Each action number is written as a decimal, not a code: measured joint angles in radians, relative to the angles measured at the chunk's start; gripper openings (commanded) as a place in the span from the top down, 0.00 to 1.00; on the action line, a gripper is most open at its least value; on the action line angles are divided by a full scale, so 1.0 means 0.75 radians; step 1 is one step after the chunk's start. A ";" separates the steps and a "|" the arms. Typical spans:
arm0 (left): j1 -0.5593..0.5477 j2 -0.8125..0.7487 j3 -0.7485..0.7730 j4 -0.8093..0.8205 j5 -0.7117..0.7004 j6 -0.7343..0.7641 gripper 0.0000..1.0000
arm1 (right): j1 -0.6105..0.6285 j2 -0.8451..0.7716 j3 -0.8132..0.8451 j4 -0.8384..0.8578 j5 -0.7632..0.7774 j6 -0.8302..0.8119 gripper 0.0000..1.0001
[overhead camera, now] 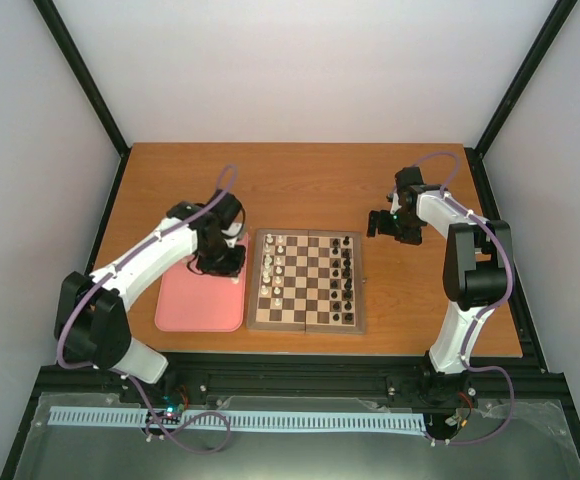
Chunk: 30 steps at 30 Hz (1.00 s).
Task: Set up the chess pieces on the board
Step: Place the chess piece on the chessboard.
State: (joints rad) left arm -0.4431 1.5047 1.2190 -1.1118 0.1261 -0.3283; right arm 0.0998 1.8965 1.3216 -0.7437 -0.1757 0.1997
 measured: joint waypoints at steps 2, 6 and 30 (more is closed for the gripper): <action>-0.077 -0.019 -0.064 0.005 0.024 -0.028 0.99 | 0.000 0.000 0.000 0.000 -0.001 0.000 0.00; -0.196 0.010 -0.087 0.025 0.023 -0.075 0.99 | 0.000 0.000 0.000 0.000 0.000 0.000 0.00; -0.408 0.149 -0.086 0.161 -0.063 -0.196 0.99 | 0.000 -0.001 -0.016 0.001 0.005 0.000 0.00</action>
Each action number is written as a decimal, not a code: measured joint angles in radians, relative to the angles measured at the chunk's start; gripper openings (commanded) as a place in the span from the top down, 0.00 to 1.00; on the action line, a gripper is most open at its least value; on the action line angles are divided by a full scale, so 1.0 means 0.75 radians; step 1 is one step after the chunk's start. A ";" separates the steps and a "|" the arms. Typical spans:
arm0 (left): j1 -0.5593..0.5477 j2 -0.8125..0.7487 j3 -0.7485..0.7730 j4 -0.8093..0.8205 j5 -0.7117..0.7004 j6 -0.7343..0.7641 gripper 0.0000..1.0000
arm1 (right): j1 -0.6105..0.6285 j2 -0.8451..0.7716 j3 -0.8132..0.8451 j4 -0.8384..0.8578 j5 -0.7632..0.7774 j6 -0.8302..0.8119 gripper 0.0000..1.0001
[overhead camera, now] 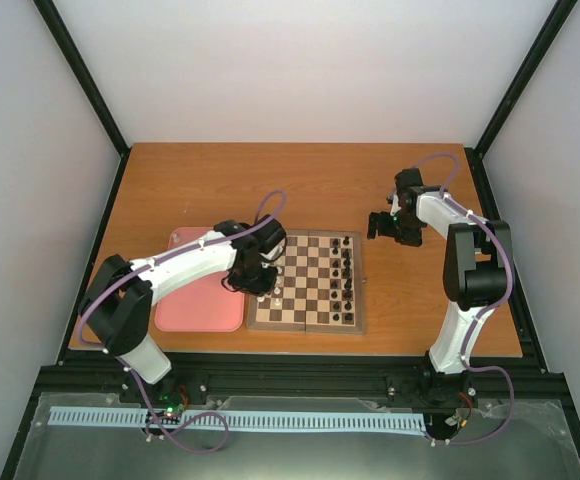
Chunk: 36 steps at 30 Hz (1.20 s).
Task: Set up the chess pieces on the board
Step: Place the chess piece on the chessboard.
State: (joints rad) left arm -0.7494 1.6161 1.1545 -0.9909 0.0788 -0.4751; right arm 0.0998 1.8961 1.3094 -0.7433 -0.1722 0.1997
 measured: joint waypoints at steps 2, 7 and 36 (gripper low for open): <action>0.000 0.007 -0.002 0.006 0.003 0.000 0.99 | 0.000 0.000 0.000 0.000 0.000 -0.001 0.00; -0.001 0.031 -0.003 0.016 0.025 0.001 0.98 | 0.000 0.000 0.000 0.000 0.000 -0.001 0.00; -0.005 0.089 -0.003 0.024 0.045 0.020 0.87 | 0.000 0.000 -0.001 0.000 0.000 -0.001 0.00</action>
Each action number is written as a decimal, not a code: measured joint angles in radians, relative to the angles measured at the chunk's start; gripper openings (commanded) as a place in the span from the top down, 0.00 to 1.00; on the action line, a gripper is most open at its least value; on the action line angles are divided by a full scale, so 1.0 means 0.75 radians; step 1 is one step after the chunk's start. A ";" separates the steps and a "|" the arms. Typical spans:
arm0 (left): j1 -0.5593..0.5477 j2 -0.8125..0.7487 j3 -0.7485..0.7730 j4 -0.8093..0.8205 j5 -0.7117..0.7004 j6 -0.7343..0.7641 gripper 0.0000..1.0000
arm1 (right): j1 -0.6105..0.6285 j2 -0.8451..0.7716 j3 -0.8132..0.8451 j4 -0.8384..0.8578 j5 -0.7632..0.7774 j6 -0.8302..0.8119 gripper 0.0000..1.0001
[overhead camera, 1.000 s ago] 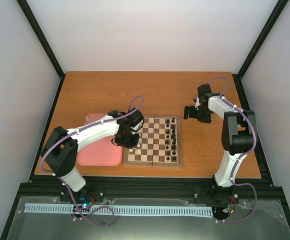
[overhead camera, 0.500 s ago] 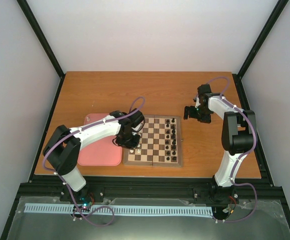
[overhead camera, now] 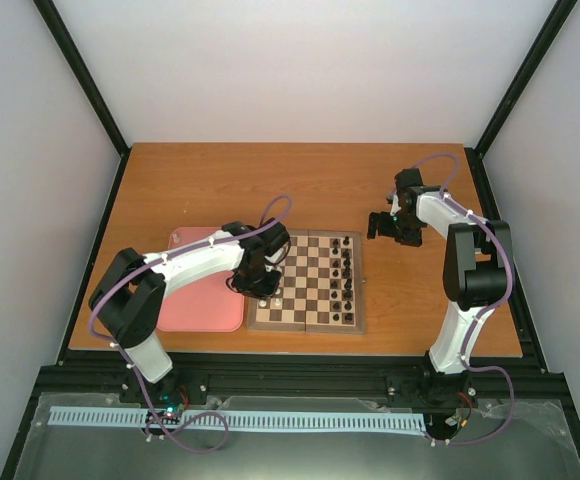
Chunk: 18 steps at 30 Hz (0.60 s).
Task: Set up the chess pieces on the board
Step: Place the chess piece on the chessboard.
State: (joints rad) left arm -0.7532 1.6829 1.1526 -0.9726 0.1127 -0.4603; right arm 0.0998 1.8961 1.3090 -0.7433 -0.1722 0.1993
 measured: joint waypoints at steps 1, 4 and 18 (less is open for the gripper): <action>0.000 0.002 0.000 0.001 0.000 0.001 0.88 | 0.000 0.000 0.000 0.000 0.000 0.000 0.00; 0.000 0.007 0.000 0.001 0.001 0.002 0.86 | 0.000 0.000 0.000 0.000 0.000 0.000 0.00; 0.000 0.015 0.007 -0.003 0.016 0.026 0.79 | 0.000 0.000 0.000 0.000 -0.001 0.000 0.00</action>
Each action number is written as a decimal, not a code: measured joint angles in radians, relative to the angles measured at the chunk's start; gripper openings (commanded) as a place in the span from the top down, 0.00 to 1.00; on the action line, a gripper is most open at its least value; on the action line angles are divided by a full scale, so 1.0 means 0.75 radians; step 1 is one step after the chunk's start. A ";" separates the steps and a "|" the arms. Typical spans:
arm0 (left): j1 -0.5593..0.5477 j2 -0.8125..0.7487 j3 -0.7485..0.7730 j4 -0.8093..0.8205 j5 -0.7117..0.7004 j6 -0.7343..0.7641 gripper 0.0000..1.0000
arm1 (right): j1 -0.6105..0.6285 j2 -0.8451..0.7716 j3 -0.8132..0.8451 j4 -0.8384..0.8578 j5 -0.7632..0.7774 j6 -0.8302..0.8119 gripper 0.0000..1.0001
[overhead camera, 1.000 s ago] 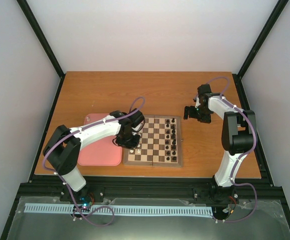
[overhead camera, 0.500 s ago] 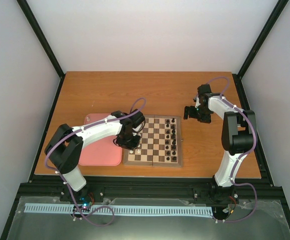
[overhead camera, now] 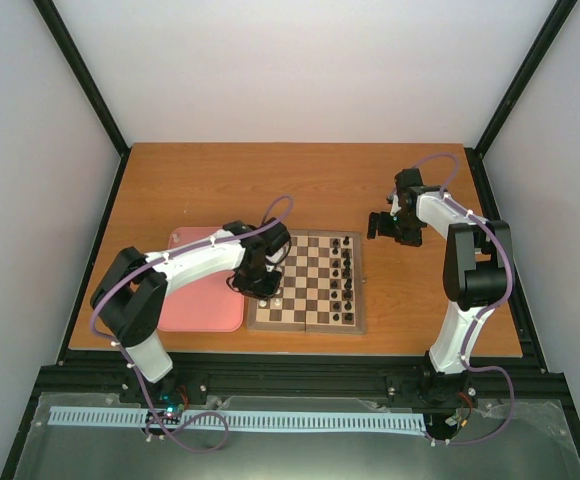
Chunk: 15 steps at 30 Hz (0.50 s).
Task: Set up the chess pieces on the board
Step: Place the chess piece on the chessboard.
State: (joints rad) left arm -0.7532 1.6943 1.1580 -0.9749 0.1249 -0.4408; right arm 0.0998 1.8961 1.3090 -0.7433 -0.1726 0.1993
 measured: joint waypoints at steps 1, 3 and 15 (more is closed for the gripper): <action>0.000 0.000 0.004 -0.004 0.001 0.000 0.78 | 0.000 0.000 0.000 0.000 0.001 0.000 0.00; 0.000 -0.005 0.017 -0.016 0.001 0.001 0.75 | 0.000 0.000 0.000 0.000 0.001 0.000 0.00; 0.017 -0.202 0.191 -0.197 -0.097 0.045 0.30 | 0.000 0.000 0.000 0.002 -0.003 0.000 0.00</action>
State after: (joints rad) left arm -0.7403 1.5429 1.3010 -1.1229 0.0525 -0.4068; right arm 0.0998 1.8961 1.3090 -0.7422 -0.1749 0.1993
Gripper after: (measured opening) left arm 0.671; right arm 0.997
